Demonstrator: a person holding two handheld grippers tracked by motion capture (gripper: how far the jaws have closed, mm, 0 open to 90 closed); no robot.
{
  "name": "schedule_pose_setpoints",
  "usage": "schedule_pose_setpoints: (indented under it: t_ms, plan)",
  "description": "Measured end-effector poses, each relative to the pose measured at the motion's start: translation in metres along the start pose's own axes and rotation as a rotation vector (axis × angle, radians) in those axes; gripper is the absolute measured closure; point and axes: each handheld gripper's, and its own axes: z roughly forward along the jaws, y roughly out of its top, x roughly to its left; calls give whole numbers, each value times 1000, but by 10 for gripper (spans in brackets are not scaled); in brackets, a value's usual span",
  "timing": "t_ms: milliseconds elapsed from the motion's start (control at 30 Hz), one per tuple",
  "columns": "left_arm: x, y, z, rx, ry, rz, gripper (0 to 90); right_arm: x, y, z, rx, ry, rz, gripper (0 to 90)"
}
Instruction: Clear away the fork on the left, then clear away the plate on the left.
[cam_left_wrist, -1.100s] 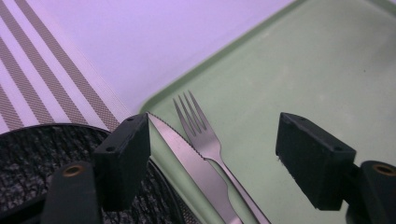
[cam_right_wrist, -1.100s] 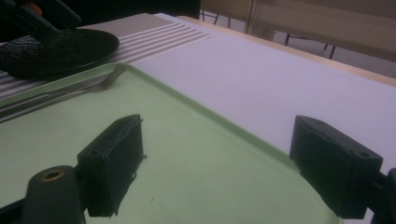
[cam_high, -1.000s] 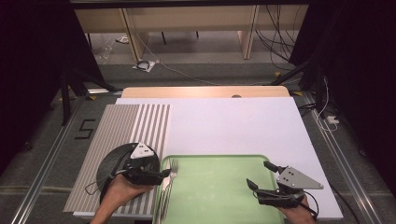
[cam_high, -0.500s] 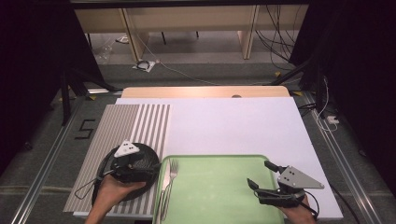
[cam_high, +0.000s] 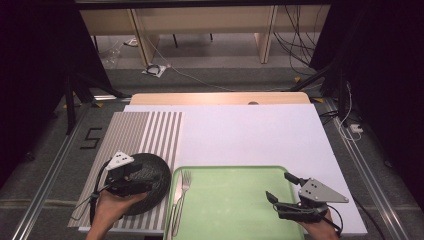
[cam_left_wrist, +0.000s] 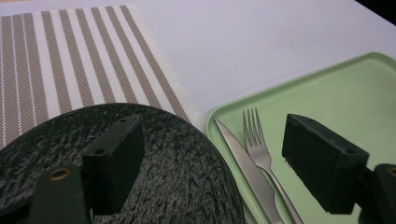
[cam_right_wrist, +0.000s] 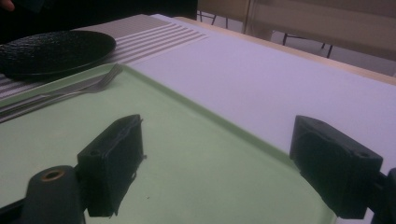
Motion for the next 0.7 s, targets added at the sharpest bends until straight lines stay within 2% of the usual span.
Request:
schedule_pose_setpoints:
  t_ms: [167,367,567,700]
  plan:
    - [7,-4,-5,-20,17,-45,205,1,0,0,-3,0,-4,182]
    - [14,-9,-8,-25,36,-72,200,1,0,0,-3,-1,-3,182]
    - [22,-13,-13,-44,55,-126,199,1,0,0,-2,-1,-5,182]
    - [26,-16,-16,-46,62,-145,197,1,0,0,-2,-2,-4,182]
